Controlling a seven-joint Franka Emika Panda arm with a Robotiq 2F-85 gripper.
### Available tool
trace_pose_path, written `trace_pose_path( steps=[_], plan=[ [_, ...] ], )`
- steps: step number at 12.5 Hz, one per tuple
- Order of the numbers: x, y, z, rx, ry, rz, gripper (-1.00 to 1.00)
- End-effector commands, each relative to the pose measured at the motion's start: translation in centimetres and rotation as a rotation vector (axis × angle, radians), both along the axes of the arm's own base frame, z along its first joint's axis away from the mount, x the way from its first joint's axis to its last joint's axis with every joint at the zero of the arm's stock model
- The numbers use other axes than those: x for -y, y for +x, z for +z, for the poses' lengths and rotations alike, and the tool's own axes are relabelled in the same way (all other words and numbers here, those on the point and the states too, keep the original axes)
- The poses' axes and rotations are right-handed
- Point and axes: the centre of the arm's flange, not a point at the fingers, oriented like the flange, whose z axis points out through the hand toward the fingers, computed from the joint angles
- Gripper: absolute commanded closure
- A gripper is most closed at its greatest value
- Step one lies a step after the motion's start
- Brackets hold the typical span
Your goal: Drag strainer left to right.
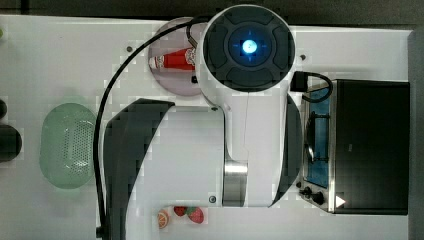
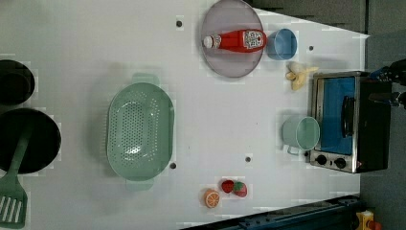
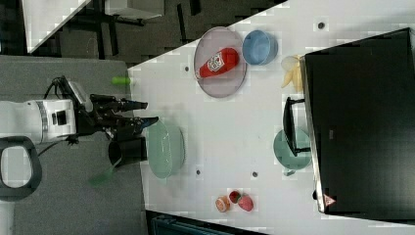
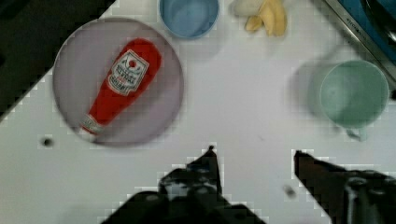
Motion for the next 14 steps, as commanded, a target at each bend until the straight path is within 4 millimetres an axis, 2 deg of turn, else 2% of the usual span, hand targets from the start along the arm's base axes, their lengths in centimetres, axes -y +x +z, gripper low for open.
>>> trace_pose_path(
  steps=[1, 3, 5, 6, 8, 10, 12, 14],
  plan=[
    [1.4, -19.2, 8.9, 0.015, -0.001, -0.189, -0.59],
    [1.2, -19.1, 8.9, 0.022, -0.002, -0.185, -0.99],
    [-0.4, -18.5, 8.9, 0.039, -0.011, -0.154, -1.00],
    [-2.0, -17.9, 8.7, 0.058, -0.015, -0.122, -1.00],
    [-6.7, -16.5, 7.8, 0.088, -0.046, -0.029, -1.00],
    [-12.3, -15.2, 5.7, 0.092, -0.082, 0.075, -1.00],
    [-17.8, -14.1, 2.7, 0.086, -0.107, 0.137, -1.00],
    [-22.7, -12.9, -1.0, 0.094, -0.101, 0.122, -1.00]
  ],
)
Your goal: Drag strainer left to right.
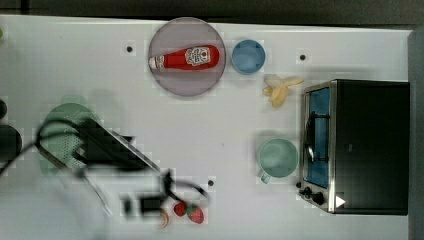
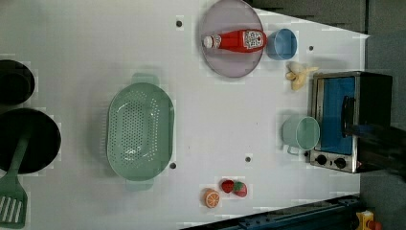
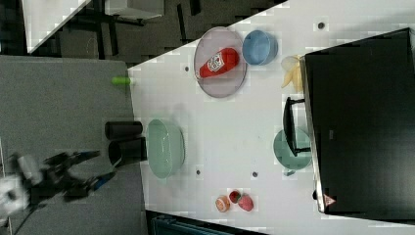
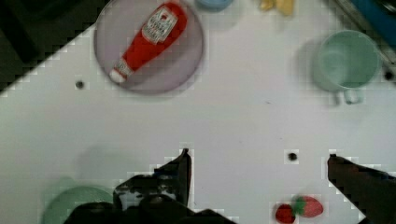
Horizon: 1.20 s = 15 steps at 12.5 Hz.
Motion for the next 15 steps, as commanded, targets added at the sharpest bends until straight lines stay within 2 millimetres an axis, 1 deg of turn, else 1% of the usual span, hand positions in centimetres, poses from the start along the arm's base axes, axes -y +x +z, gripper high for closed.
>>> trace_pose_path(
  steps=[1, 3, 5, 6, 8, 11, 13, 15],
  plan=[
    [-7.1, 0.4, -6.8, -0.050, 0.020, -0.071, -1.00],
    [-10.4, 1.6, -11.1, -0.061, 0.066, -0.182, -1.00],
    [-12.4, 2.8, -15.5, -0.090, 0.113, -0.312, -1.00],
    [-13.0, 3.5, -17.7, -0.105, 0.137, -0.379, -1.00],
    [-13.6, 4.7, -22.0, -0.141, 0.175, -0.523, -1.00],
    [-14.4, 5.6, -28.3, -0.198, 0.204, -0.702, -1.00],
    [-15.0, 5.8, -32.0, -0.206, 0.212, -0.767, -1.00],
    [-15.3, 5.8, -35.2, -0.203, 0.217, -0.785, -1.00]
  ],
)
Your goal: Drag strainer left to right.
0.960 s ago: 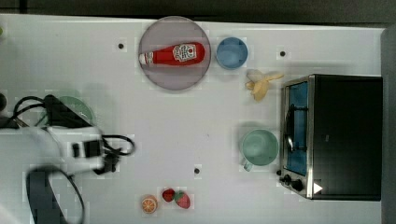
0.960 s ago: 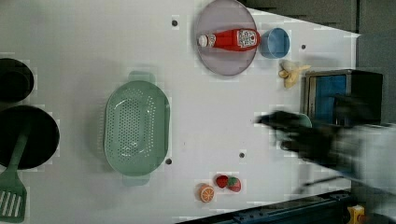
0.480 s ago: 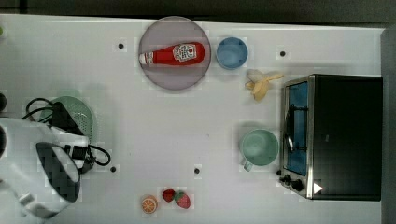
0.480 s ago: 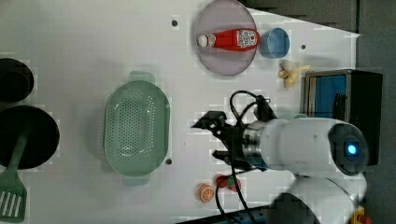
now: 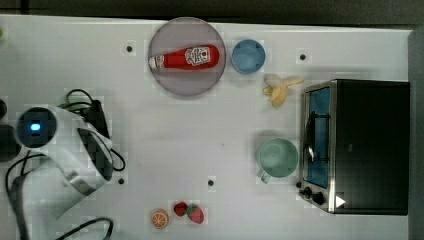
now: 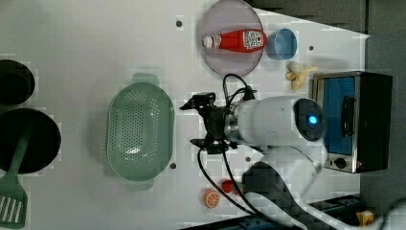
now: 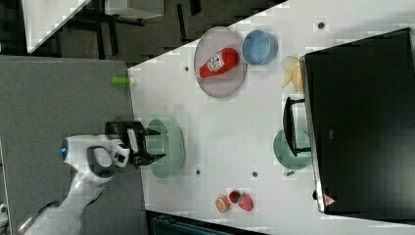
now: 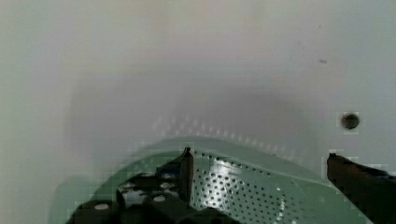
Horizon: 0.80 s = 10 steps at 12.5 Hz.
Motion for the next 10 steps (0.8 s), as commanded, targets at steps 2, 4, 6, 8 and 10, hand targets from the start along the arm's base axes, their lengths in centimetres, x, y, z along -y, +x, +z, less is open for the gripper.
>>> trace_pose_path(
  steps=[2, 4, 6, 8, 10],
  plan=[
    [-0.1, -0.3, -5.1, -0.018, -0.007, -0.134, -1.00],
    [0.8, 0.0, -7.1, -0.031, -0.009, -0.155, -1.00],
    [1.8, 0.1, -8.4, -0.045, -0.029, -0.169, -1.00],
    [2.9, 0.4, -9.0, -0.049, -0.044, -0.185, -1.00],
    [4.1, 0.4, -9.6, -0.056, -0.060, -0.201, -1.00]
  ],
)
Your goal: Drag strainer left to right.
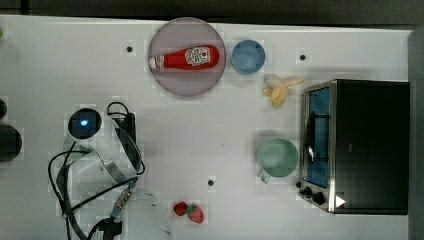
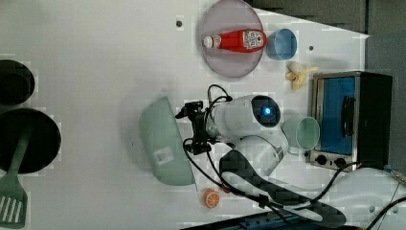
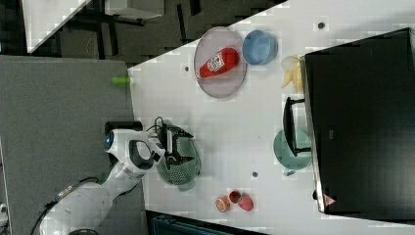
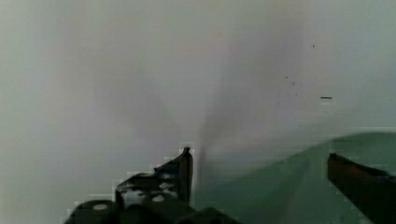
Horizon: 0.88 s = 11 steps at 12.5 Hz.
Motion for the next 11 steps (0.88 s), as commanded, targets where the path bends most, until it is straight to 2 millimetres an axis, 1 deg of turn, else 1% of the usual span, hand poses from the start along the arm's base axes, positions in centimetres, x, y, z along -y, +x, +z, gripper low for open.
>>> trace_pose_path(
  steps=[1, 3, 5, 9, 11],
  plan=[
    [1.7, 1.3, 2.1, 0.061, -0.019, -0.069, -1.00],
    [3.6, 1.4, 2.1, 0.067, -0.035, -0.092, -1.00],
    [5.9, 1.5, 2.3, 0.071, -0.056, -0.097, -1.00],
    [11.4, 1.4, 2.4, 0.080, -0.093, -0.134, -1.00],
    [14.2, 1.4, 2.2, 0.076, -0.103, -0.101, -1.00]
  ],
)
